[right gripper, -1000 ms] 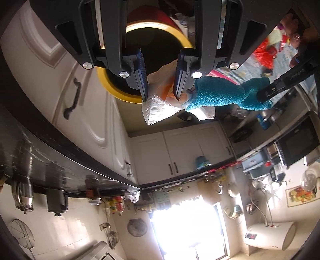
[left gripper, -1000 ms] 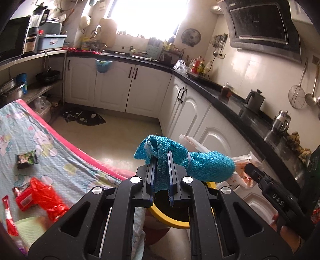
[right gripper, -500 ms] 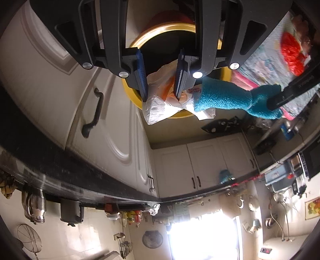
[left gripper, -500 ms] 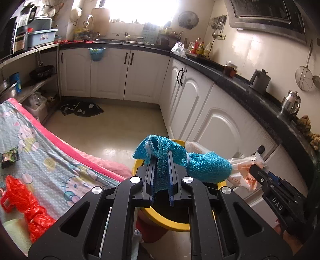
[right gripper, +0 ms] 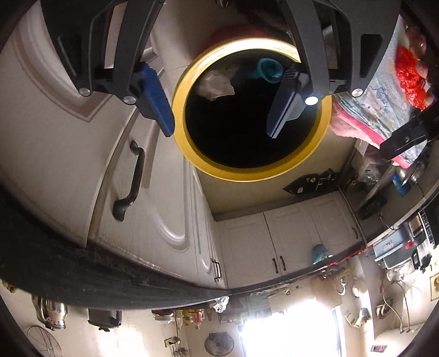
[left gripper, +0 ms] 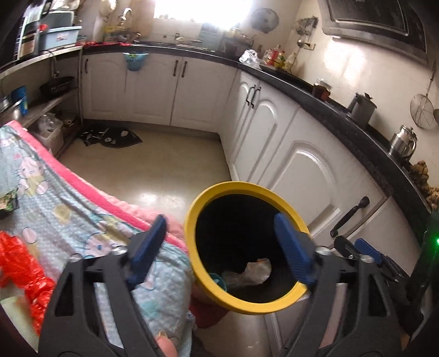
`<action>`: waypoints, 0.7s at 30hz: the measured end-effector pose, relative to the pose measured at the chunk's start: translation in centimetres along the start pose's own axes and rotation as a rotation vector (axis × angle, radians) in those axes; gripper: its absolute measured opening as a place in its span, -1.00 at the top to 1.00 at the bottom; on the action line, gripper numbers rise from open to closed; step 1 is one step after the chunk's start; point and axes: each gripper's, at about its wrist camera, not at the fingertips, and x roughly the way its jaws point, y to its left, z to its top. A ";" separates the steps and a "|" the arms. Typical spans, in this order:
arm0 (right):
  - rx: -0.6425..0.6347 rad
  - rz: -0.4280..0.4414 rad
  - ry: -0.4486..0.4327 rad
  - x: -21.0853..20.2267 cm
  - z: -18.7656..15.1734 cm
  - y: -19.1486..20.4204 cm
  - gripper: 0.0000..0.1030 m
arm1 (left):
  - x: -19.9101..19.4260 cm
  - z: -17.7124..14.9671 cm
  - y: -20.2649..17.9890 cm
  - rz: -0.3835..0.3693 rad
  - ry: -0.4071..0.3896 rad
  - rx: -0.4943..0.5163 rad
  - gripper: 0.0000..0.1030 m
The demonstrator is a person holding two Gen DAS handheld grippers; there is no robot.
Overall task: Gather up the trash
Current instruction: 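Move both open grippers back from the bin to the trash on the bed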
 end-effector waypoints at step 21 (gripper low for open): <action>-0.117 0.141 -0.136 -6.5 0.8 5.6 -0.60 | -10.2 -1.2 5.6 0.135 -0.150 -0.100 -0.79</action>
